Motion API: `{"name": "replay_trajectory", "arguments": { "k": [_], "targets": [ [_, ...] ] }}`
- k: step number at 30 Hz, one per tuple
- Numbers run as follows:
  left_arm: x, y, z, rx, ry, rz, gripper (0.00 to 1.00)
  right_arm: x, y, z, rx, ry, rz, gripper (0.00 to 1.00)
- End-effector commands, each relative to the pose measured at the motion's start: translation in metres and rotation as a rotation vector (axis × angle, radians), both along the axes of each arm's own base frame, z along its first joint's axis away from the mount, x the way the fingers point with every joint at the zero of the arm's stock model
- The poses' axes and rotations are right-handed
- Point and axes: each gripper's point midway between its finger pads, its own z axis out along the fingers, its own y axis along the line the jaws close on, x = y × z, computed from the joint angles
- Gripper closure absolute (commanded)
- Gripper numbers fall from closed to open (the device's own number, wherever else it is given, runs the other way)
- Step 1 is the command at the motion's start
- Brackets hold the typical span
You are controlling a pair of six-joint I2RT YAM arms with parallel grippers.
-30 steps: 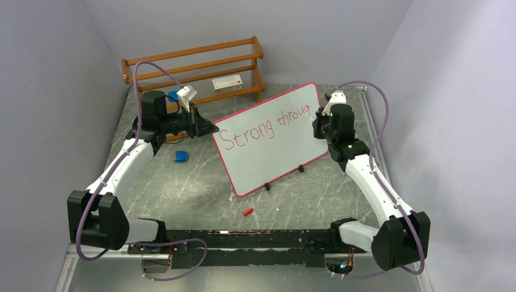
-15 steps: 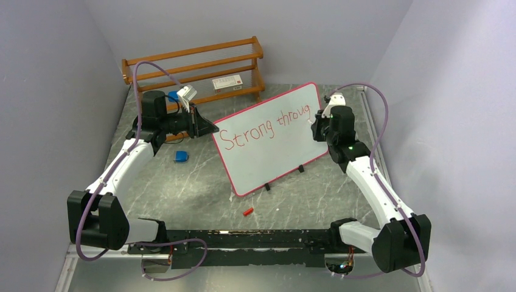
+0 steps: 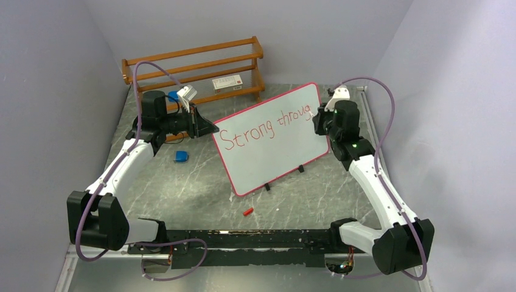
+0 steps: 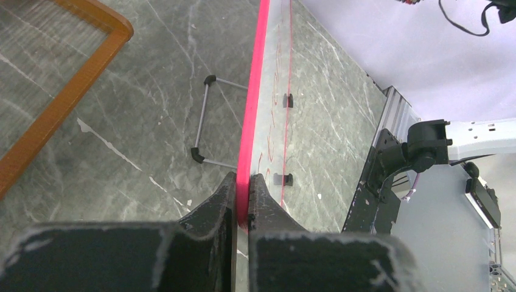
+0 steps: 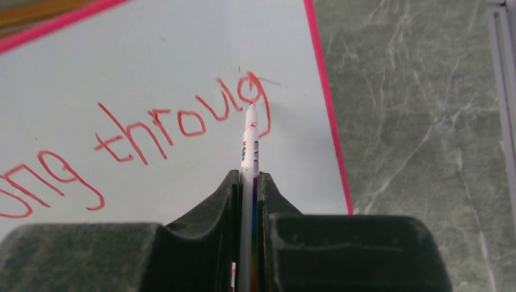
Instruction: Write a sentence on the whiteboard
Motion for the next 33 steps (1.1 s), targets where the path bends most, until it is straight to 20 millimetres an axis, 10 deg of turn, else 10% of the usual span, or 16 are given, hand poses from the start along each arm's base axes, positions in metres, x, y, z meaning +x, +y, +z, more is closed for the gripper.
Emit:
{"name": "replay_trajectory", "arguments": {
  "k": [1, 17, 33],
  "targets": [
    [-0.003, 0.0, -0.029, 0.084, 0.046, 0.013, 0.95, 0.012, -0.009, 0.042, -0.002, -0.115, -0.038, 1.0],
    [-0.003, 0.0, -0.03, 0.084, 0.049, 0.01, 0.95, 0.044, 0.0, 0.058, -0.002, -0.15, -0.01, 1.0],
    [-0.003, 0.0, -0.031, 0.084, 0.049, 0.008, 0.95, 0.038, -0.004, 0.018, -0.027, -0.055, -0.012, 1.0]
  ]
}}
